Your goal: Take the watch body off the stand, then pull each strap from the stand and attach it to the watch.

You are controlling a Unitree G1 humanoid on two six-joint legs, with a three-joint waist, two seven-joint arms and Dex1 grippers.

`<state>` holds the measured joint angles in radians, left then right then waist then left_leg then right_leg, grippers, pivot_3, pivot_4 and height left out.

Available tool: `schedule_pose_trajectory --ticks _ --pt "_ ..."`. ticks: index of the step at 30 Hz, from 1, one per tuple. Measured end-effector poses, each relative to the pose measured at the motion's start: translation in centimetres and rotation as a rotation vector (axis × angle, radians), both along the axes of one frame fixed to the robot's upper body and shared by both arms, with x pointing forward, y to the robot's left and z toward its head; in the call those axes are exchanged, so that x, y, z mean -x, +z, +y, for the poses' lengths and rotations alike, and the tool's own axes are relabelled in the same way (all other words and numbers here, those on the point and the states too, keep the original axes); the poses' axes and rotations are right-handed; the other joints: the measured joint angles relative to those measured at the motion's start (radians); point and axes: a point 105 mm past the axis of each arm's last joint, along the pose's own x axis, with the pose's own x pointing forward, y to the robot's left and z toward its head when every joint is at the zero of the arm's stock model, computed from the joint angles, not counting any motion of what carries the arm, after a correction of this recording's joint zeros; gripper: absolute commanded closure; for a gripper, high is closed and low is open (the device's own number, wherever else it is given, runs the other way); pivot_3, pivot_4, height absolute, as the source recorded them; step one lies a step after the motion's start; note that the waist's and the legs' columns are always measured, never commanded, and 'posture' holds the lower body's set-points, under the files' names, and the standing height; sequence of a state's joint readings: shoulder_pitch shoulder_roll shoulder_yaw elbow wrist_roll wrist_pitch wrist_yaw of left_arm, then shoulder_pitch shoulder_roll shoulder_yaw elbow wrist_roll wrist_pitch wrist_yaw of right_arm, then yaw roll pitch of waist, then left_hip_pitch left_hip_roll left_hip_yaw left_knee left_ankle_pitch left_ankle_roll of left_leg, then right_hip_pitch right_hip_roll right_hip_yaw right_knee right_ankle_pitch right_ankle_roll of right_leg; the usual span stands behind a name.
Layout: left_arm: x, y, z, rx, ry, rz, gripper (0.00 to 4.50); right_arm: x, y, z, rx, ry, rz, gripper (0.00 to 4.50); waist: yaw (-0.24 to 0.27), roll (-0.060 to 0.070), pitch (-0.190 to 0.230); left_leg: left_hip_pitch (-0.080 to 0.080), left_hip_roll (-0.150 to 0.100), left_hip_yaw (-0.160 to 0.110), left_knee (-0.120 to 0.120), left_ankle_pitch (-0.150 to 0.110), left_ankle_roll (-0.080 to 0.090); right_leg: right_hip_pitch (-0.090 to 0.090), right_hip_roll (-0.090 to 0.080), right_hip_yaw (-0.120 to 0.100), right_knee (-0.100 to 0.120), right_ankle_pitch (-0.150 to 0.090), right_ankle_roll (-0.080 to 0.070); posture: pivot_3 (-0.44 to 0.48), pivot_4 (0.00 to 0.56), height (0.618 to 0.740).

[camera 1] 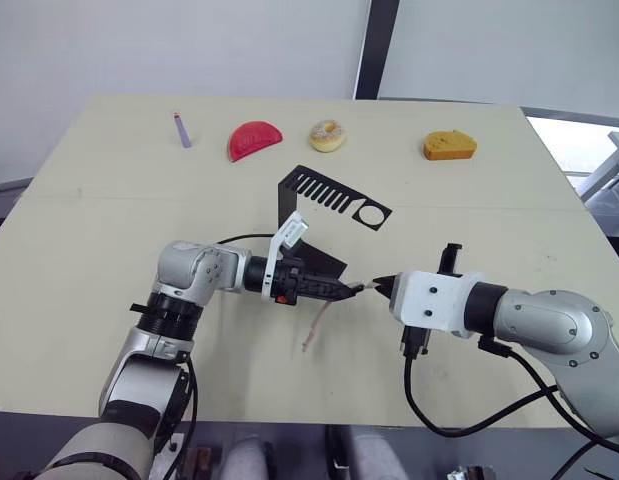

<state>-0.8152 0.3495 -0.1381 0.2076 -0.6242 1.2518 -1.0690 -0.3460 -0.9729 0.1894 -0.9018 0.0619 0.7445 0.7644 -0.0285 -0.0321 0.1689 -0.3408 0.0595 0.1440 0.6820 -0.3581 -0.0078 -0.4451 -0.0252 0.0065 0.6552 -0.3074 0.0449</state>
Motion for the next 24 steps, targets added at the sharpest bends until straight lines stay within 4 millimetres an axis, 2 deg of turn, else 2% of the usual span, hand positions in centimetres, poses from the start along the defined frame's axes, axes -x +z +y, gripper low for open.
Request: schedule_pose_trajectory --ticks 24 --pt "-0.02 0.18 0.05 0.004 0.009 0.004 2.9 0.07 -0.48 -0.28 0.018 -0.008 0.013 4.5 0.0 0.0 0.0 0.0 0.0 0.0 0.0 0.0 0.0 0.0 0.0 0.0 0.0 0.0 0.0 0.0 0.15 0.737"
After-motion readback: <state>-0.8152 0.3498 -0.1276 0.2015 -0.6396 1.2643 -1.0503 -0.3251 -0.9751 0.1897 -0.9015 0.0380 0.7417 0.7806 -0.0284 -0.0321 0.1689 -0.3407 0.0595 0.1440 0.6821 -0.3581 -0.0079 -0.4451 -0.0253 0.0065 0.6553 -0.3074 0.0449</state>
